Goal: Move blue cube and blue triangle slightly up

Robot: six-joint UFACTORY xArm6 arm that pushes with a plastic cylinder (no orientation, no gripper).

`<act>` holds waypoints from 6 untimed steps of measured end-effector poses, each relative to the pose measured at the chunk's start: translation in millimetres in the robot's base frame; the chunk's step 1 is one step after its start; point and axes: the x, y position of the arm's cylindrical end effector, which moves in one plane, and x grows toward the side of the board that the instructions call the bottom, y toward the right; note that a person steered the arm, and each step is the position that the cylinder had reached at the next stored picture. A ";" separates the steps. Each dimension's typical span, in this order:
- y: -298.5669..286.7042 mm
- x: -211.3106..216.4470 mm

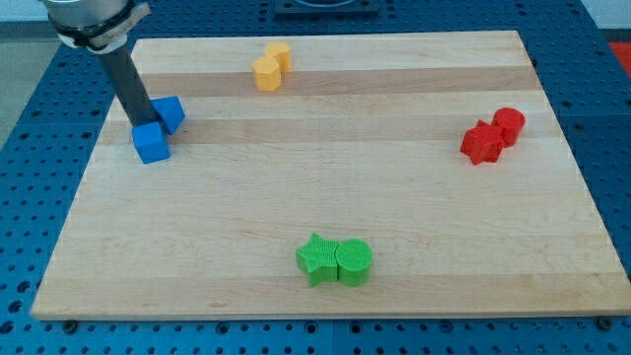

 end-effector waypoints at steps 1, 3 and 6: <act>33.4 -2.2; 108.6 -43.5; 54.2 34.8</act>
